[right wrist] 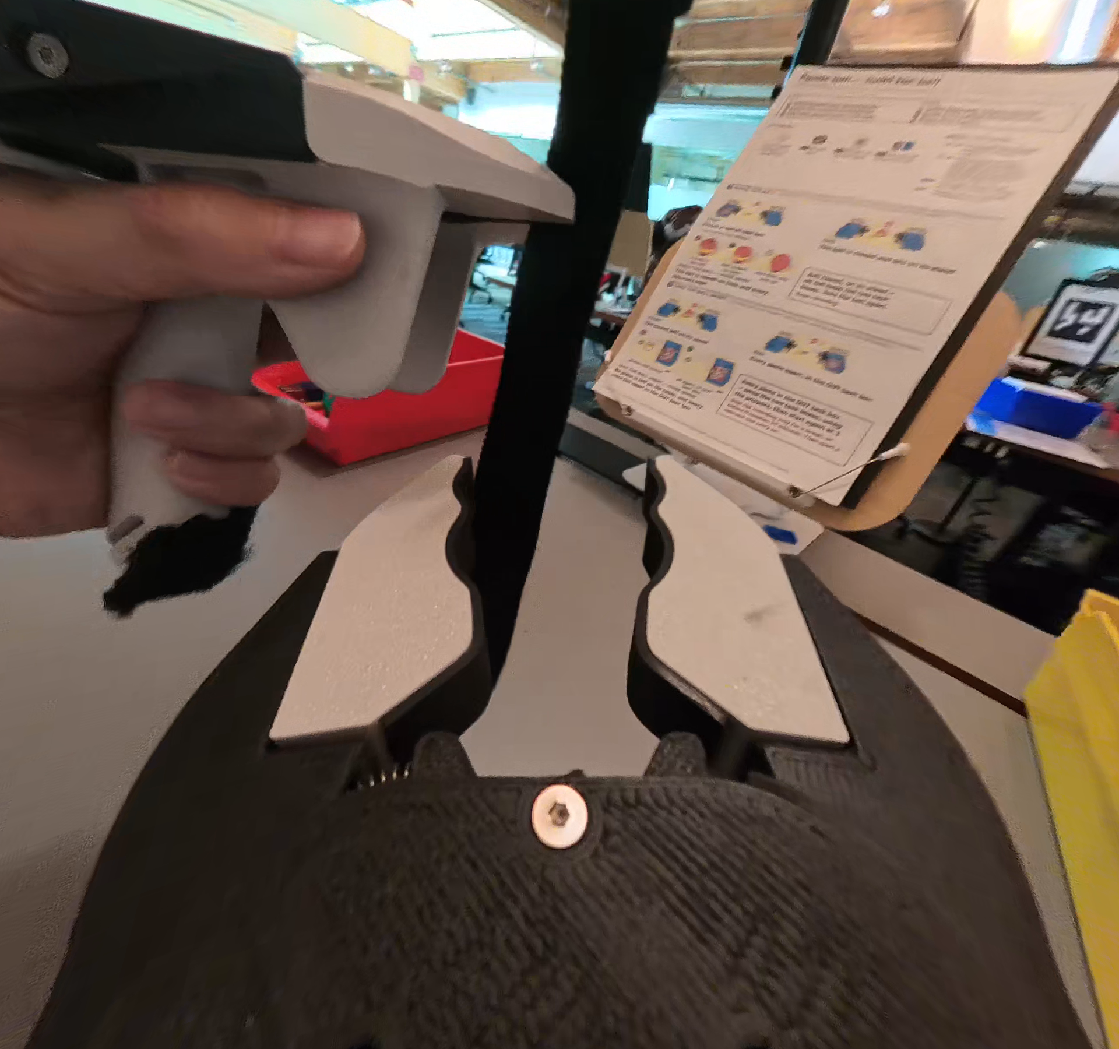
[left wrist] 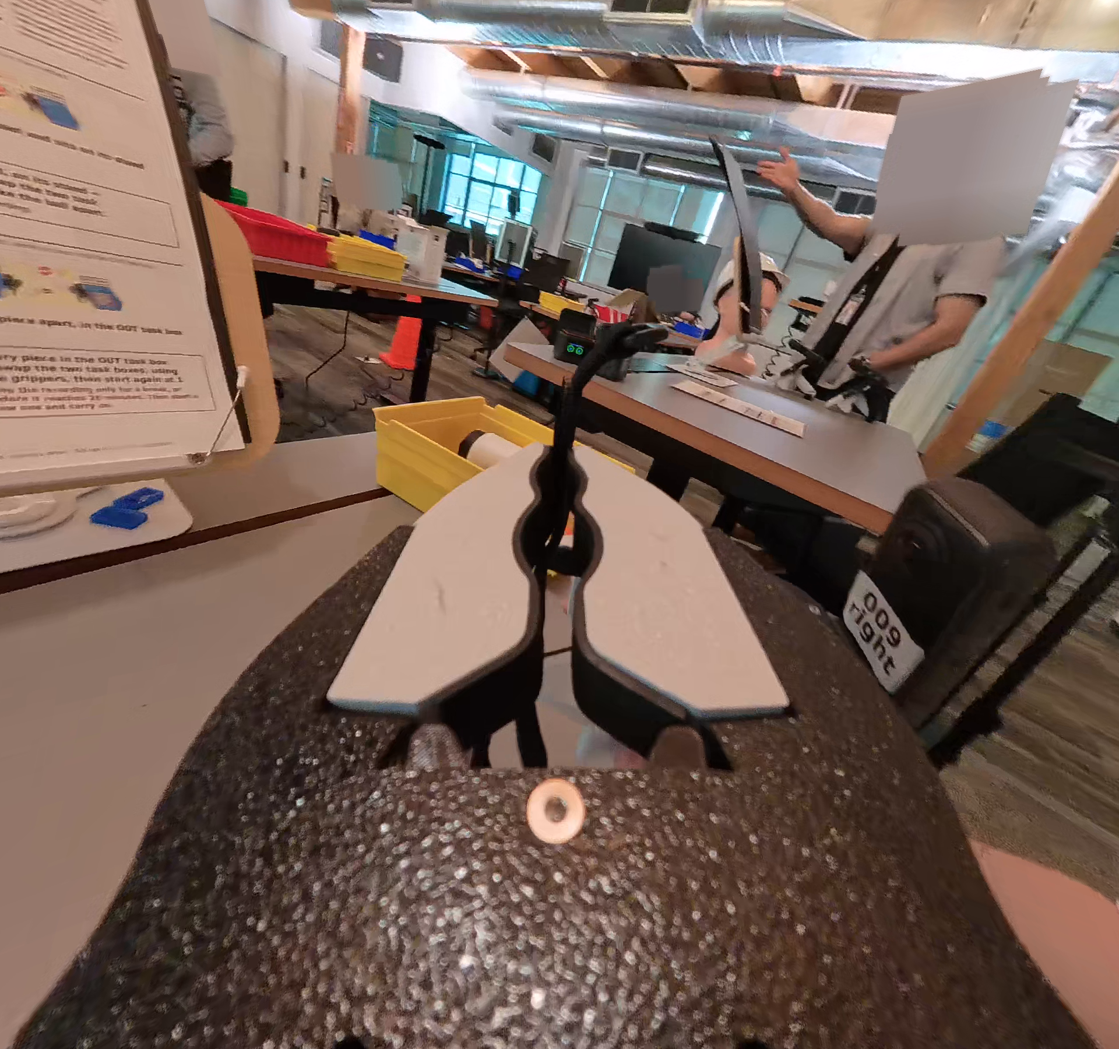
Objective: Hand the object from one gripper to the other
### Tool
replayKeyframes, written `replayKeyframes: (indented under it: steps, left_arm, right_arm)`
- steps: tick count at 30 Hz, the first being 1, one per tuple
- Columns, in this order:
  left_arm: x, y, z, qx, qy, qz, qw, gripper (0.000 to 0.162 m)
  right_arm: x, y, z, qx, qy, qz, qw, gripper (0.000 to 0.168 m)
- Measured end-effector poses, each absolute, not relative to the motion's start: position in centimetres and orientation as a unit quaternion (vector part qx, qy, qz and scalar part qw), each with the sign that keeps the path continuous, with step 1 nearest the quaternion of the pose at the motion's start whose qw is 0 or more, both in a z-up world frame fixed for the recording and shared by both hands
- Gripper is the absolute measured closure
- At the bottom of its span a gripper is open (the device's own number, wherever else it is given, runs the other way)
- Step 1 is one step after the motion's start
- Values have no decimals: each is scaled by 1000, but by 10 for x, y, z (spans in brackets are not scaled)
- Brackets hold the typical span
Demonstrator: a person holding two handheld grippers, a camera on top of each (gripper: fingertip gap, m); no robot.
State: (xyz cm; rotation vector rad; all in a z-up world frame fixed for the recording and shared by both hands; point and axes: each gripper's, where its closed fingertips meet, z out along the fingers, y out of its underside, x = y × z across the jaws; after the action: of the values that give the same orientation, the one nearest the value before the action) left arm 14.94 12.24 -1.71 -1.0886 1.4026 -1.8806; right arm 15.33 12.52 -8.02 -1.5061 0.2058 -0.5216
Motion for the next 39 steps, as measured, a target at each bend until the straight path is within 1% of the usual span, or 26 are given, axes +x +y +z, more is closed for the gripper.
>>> replayKeyframes:
  steps: [2,5,8,11,16,21,22,24,27,29,32,36,39]
  left_arm:
    - [150,120,-21,-426,504,-700,274,159]
    - [152,117,-26,-453,479,-699,276,159]
    - [154,117,-29,-474,458,-697,283,159]
    - [156,120,-30,-485,445,-695,289,159]
    - [157,122,-32,-487,447,-693,288,159]
    - [155,118,-30,-465,471,-697,275,157]
    - [154,118,-30,-457,480,-696,278,154]
    - [151,117,-25,-435,494,-695,288,132]
    - [145,124,-13,-389,509,-701,313,110]
    - [138,124,-8,-344,536,-712,296,111]
    - [127,119,-13,-284,595,-724,203,108]
    - [99,111,-22,-182,657,-730,59,110]
    - [84,104,-25,-131,666,-734,-15,112]
  right_arm:
    - [151,125,-76,-661,90,-259,698,120]
    - [150,126,-77,-661,80,-307,680,125]
    - [152,123,-76,-649,78,-354,668,141]
    - [154,120,-75,-643,68,-397,652,143]
    - [155,120,-76,-647,47,-401,647,156]
    - [154,120,-75,-651,36,-378,657,162]
    - [153,121,-75,-653,35,-368,661,163]
    - [150,121,-73,-653,29,-336,678,163]
    - [143,118,-65,-649,16,-258,715,163]
    - [140,115,-62,-652,22,-183,736,163]
    - [119,112,-57,-638,-12,-24,770,163]
    - [85,100,-47,-597,-63,182,779,163]
    - [66,97,-49,-583,-95,266,762,163]
